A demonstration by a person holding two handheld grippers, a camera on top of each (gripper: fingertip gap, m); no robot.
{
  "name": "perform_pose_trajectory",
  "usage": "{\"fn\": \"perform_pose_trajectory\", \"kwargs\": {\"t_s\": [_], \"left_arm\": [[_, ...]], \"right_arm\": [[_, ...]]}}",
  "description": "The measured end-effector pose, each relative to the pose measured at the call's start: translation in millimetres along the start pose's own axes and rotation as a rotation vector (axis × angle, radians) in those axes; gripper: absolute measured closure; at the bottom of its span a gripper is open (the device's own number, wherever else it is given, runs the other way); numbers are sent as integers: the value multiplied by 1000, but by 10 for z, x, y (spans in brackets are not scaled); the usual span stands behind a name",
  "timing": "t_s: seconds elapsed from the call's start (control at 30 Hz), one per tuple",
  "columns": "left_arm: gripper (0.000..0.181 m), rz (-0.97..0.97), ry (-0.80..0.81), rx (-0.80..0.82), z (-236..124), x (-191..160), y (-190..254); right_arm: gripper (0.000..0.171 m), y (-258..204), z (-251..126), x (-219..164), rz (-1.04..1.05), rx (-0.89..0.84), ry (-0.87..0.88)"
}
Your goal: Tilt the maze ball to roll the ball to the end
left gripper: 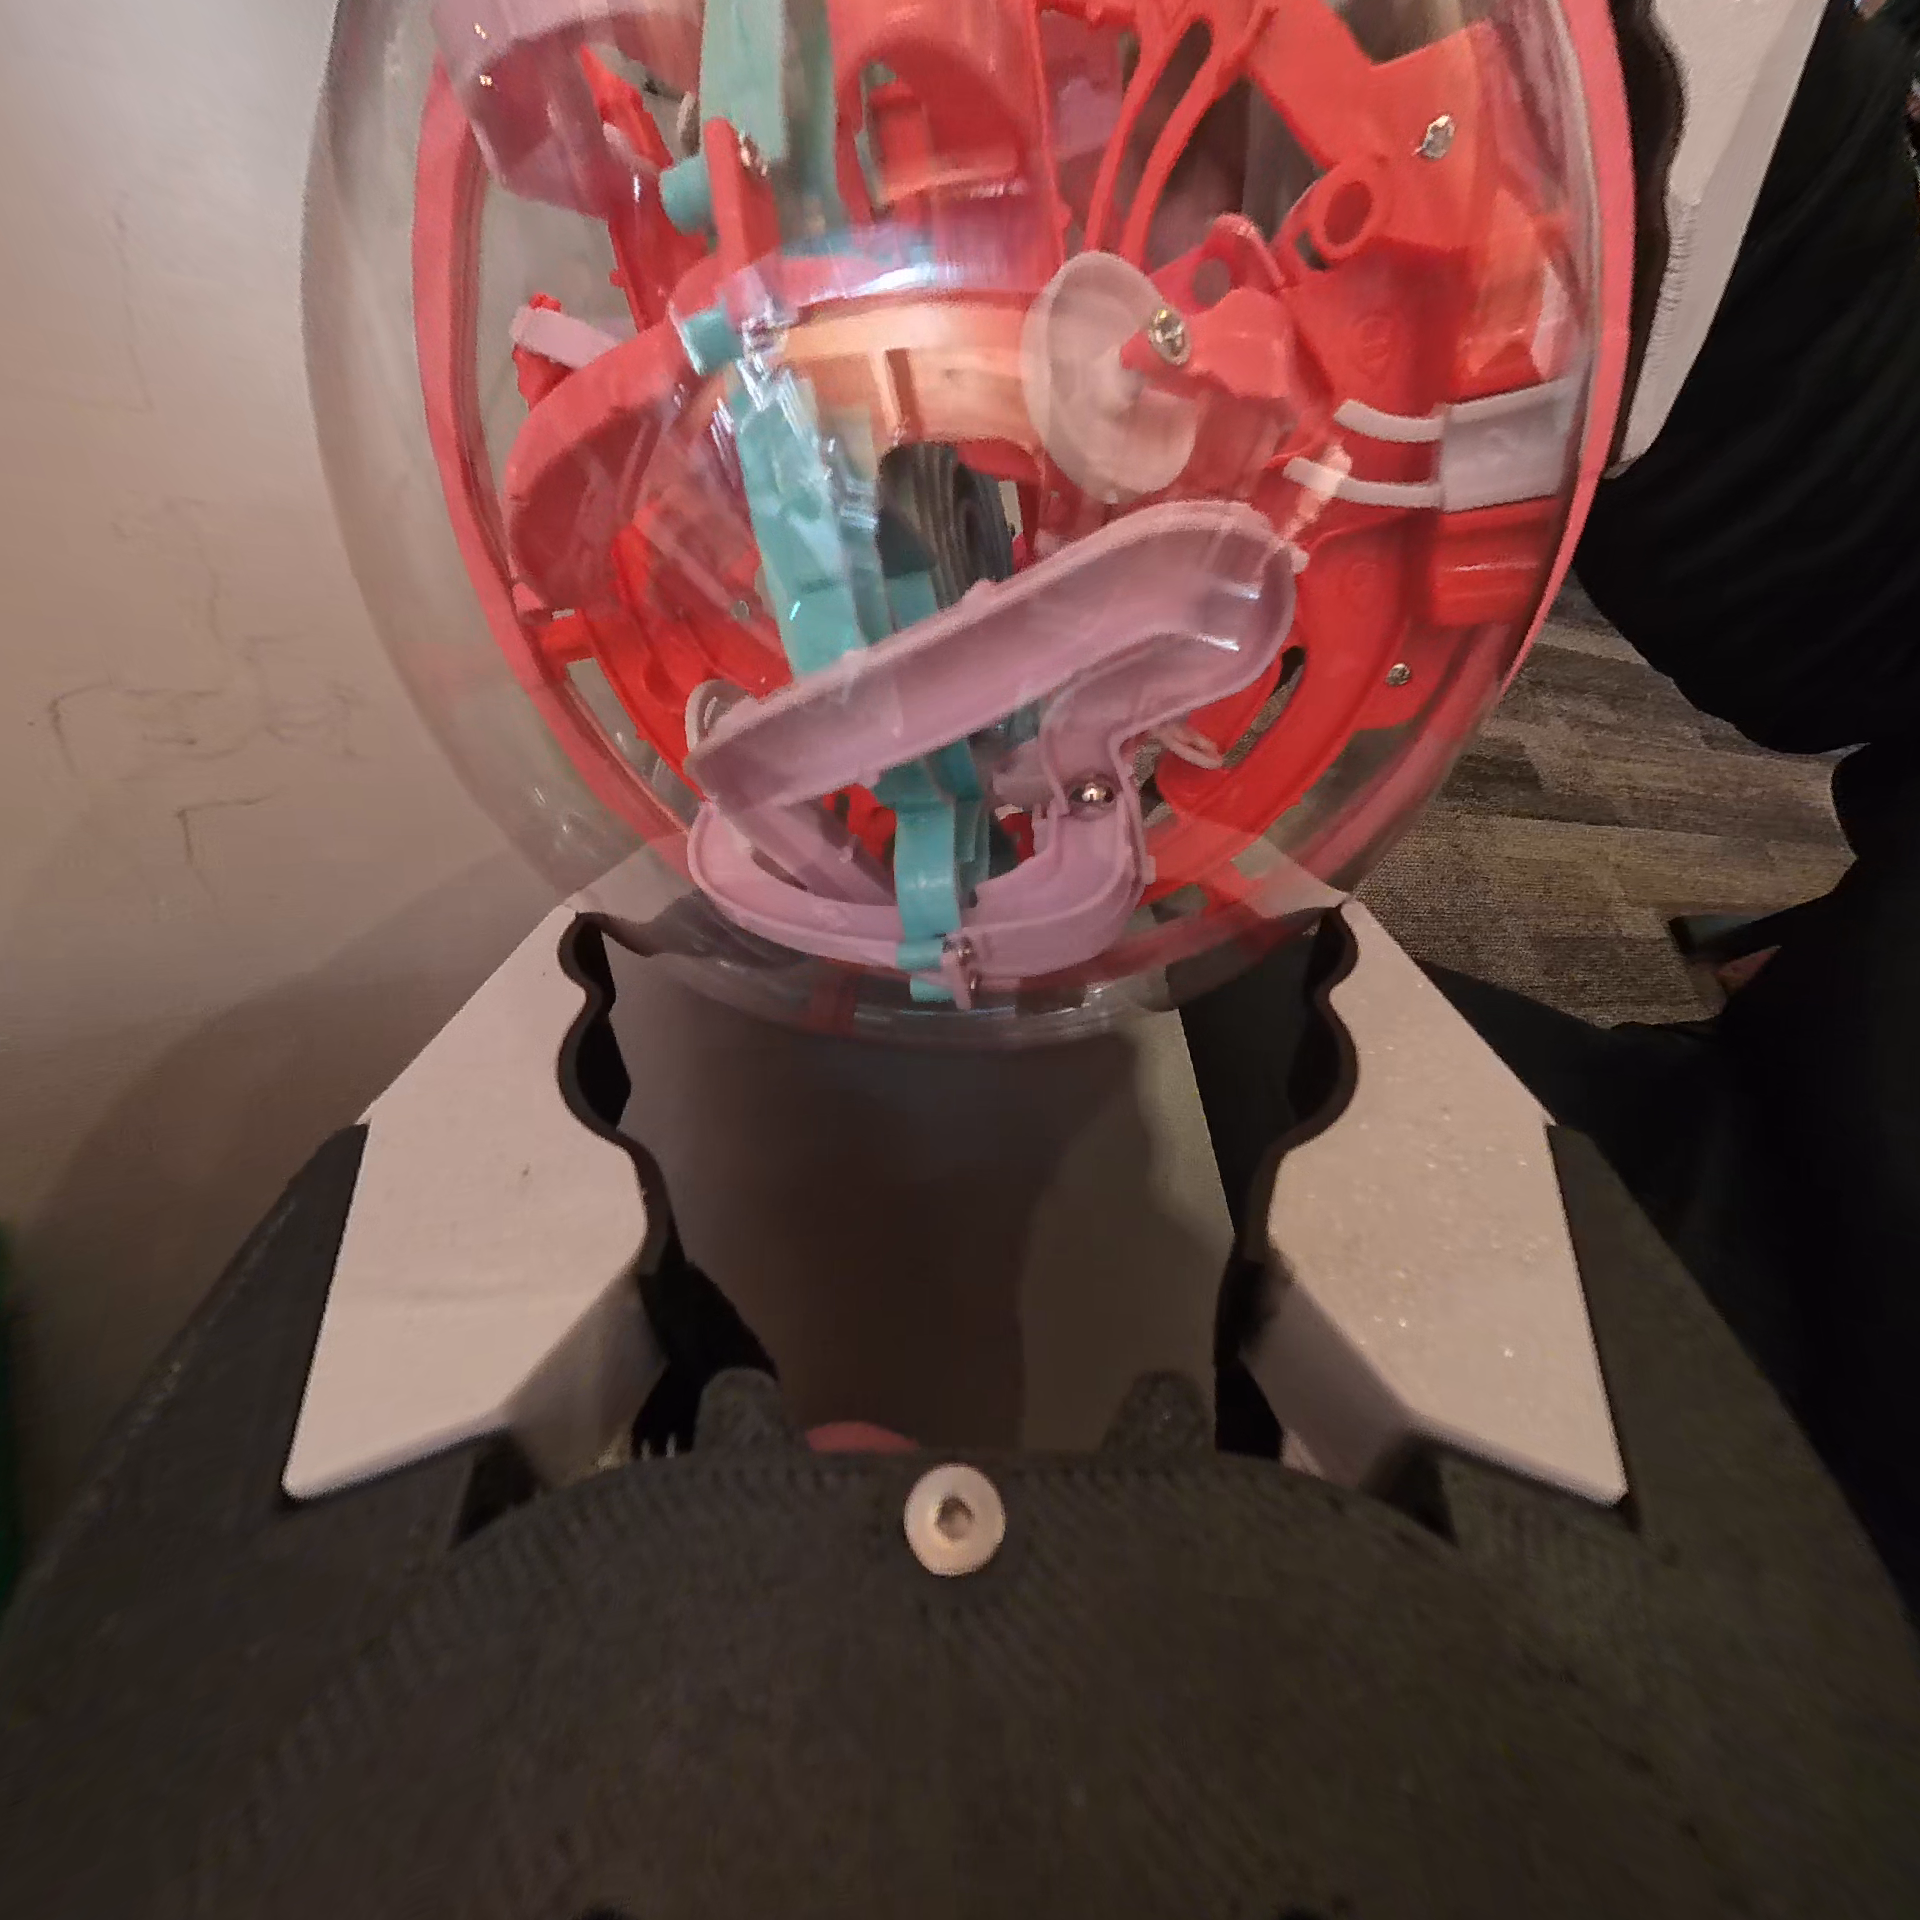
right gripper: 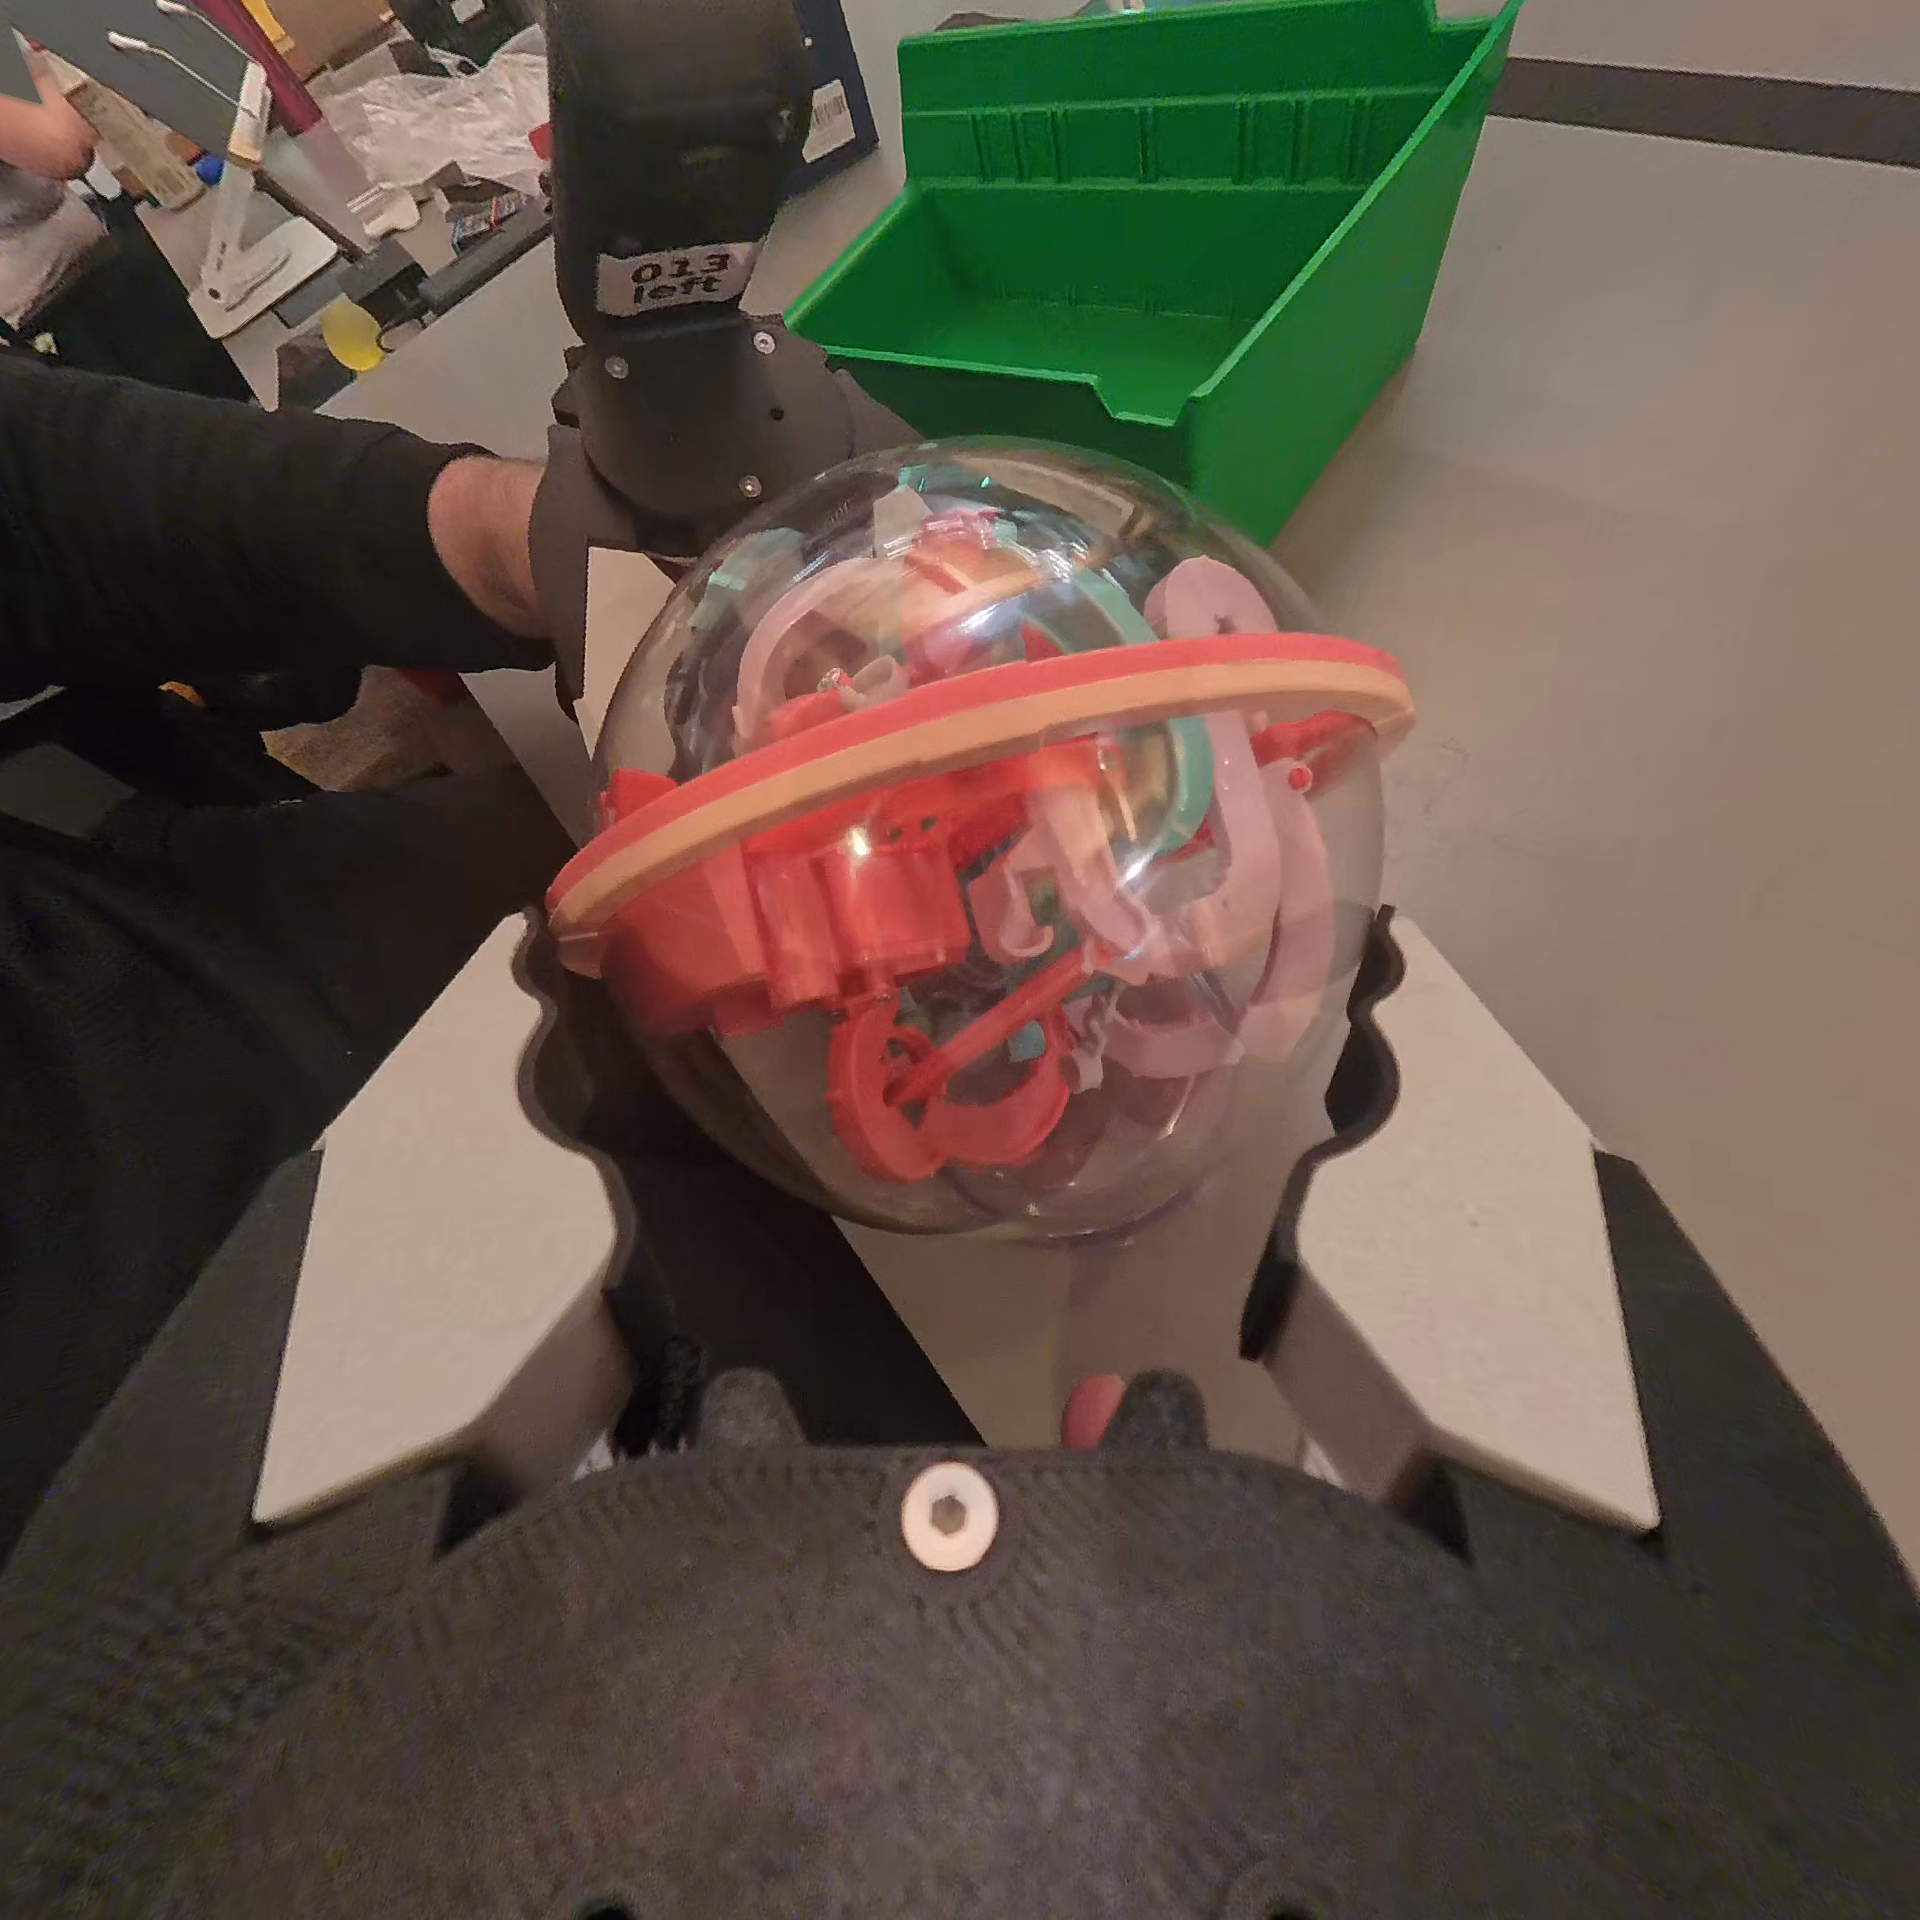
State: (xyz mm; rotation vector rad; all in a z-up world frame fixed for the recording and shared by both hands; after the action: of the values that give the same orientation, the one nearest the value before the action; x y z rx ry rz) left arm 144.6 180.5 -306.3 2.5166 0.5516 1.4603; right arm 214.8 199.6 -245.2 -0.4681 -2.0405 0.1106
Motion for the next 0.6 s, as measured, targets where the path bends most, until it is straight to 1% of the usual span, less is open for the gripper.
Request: {"fn": "perform_pose_trajectory", "kwargs": {"t_s": [0.6], "left_arm": [[52,-32,-4,-22,5,-13,-27]], "right_arm": [[26,36,38,72,23,6,-12]]}}
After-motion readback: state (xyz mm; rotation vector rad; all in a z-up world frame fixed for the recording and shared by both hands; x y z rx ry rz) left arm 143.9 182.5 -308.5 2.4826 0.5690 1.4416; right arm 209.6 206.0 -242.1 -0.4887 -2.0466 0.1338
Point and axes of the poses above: each gripper's, where its closed fingertips meet, z out along the fingers, x out of its top, y = z × x across the jaws, the point moved 2 cm from there along -z, back along the fingers
